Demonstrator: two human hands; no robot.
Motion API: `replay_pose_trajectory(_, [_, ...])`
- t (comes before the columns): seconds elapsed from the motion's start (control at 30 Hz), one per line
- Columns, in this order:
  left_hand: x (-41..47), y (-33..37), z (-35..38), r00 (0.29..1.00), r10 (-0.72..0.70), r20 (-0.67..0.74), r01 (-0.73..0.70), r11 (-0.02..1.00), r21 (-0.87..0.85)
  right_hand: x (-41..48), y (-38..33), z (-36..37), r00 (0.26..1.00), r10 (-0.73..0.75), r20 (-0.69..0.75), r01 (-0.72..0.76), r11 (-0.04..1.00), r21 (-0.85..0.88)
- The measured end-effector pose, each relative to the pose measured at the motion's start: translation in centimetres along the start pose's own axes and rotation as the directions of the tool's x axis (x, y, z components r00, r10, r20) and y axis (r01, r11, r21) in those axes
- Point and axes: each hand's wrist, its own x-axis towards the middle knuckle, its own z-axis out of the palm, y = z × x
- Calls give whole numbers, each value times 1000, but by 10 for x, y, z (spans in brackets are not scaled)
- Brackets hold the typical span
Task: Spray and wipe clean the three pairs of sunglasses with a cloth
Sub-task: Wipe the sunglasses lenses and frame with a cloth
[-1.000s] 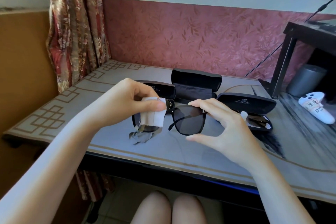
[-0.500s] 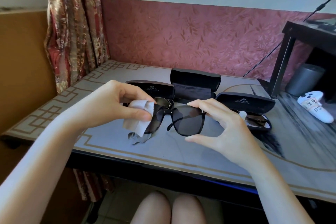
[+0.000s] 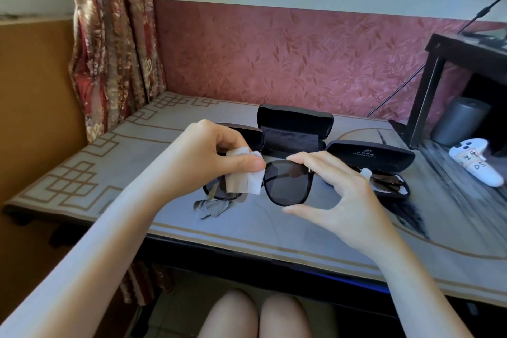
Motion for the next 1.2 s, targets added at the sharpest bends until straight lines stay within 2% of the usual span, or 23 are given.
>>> replay_pose_trajectory(0.1, [0, 2, 1, 1000, 3, 21, -3, 1000, 30, 0, 1, 0, 1000, 2, 7, -2, 1000, 7])
replay_pose_trajectory(0.3, [-1, 2, -15, 995, 5, 103, -2, 1000, -27, 0, -1, -4, 1000, -3, -8, 4, 1000, 24])
replay_pose_trajectory(0.57, [-4, -9, -33, 997, -65, 44, 71, 985, -155, 1, -1, -5, 1000, -13, -28, 15, 997, 81])
replay_pose_trajectory(0.9, [-10, -23, -46, 982, -7, 191, 36, 988, -149, 2, 3, -9, 998, -45, -31, 49, 989, 139])
replay_pose_trajectory(1.2, [-4, -12, -27, 998, -5, 55, 12, 991, -130, 0, 1, -6, 1000, -15, -8, 15, 999, 50])
